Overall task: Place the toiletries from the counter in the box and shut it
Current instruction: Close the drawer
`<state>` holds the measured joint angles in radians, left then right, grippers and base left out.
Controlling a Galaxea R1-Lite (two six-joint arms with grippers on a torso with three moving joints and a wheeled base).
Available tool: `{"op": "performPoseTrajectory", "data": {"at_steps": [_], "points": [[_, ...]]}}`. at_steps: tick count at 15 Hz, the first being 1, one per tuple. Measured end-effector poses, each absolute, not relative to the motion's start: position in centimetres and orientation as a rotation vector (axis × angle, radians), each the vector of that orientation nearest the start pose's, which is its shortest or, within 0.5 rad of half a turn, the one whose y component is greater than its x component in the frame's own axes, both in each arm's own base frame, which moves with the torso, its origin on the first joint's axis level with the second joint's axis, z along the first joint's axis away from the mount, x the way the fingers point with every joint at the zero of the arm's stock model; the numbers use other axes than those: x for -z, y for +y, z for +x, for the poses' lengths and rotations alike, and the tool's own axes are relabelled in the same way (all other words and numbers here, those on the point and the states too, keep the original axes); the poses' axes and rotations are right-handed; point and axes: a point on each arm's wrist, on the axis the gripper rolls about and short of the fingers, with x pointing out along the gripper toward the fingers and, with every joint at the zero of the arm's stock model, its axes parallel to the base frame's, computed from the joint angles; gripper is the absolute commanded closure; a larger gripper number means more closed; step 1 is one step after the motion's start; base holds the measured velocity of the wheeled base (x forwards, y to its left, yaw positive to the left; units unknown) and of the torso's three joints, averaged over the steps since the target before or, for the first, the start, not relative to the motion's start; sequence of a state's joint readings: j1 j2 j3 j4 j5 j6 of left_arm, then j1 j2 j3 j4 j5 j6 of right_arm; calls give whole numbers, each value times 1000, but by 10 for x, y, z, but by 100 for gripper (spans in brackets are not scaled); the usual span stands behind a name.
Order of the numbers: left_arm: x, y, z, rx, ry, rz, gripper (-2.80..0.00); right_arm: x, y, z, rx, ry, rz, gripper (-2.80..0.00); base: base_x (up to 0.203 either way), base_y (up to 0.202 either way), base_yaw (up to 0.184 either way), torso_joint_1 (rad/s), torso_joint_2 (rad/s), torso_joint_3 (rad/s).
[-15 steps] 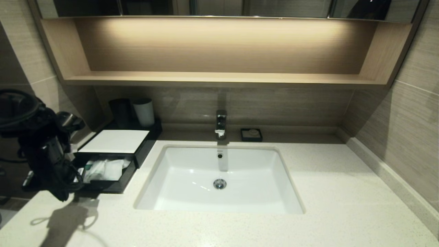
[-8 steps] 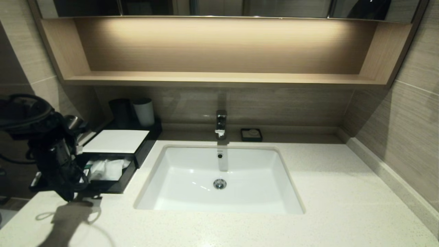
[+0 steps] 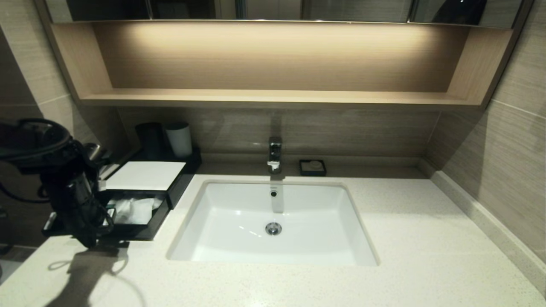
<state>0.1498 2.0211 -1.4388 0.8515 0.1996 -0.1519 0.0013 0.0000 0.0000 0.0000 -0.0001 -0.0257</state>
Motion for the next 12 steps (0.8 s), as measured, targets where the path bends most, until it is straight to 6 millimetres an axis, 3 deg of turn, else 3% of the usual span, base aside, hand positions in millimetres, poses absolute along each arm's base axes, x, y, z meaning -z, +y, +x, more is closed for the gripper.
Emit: {"op": "performPoseTrajectory", "data": {"at_steps": [12], "points": [[-130,54,333,-394,1421,-89,0,-75,0,-23,-2,0,-26,0,0,0,0,0,0,0]]}}
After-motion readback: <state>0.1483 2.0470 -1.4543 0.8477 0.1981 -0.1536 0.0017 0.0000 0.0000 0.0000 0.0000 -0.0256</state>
